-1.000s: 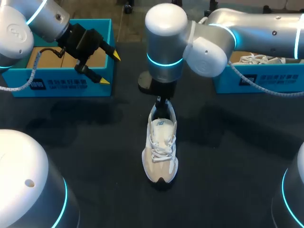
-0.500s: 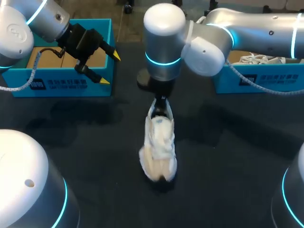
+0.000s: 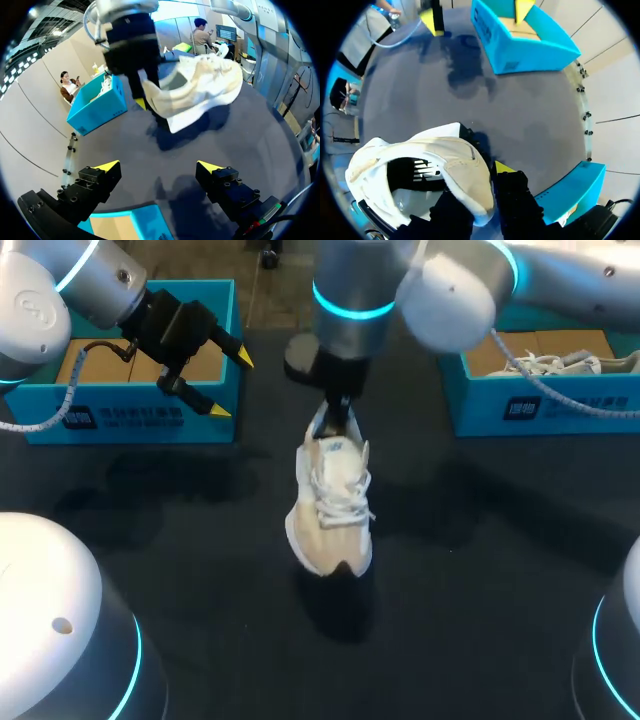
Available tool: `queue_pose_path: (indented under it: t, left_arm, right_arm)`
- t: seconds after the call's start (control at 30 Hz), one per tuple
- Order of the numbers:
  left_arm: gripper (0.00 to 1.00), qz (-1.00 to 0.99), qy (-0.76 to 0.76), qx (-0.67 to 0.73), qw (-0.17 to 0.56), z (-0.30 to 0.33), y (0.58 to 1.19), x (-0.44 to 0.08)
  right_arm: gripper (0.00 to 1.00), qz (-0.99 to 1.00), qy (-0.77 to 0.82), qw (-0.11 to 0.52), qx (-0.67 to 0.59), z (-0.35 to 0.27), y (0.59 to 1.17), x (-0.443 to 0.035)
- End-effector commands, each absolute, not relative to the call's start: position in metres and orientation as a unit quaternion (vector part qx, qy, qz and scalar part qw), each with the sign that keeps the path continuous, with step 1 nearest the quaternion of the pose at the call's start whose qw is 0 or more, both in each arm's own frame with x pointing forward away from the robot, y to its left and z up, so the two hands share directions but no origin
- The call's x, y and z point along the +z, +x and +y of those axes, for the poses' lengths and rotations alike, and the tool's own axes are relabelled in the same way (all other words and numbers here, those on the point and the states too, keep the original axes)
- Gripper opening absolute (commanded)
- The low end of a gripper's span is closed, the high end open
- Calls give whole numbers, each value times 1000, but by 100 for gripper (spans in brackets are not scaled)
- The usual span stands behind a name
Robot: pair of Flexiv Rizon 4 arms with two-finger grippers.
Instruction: Take the shoe out of the shoebox, open the shoe tongue, remove and reinsert the insole, then place the shoe into the shoebox
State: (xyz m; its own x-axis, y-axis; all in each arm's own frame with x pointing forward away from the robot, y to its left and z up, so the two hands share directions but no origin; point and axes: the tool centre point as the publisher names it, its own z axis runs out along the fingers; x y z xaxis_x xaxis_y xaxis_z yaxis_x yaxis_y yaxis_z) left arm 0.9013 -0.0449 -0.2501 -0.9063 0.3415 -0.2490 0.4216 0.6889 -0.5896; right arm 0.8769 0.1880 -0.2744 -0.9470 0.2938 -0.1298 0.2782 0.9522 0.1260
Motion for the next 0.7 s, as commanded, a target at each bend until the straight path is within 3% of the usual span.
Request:
queue_pose_path:
  t: [0.03,0.7]
  left_arm:
    - [100,918,208,-334,59,-45,901,-250]
    - [100,918,208,-334,59,-45,901,-250]
  right_arm:
    - [0,985,142,70,65,170,873,-222]
    - [0,977,192,92,11,92,919,-145]
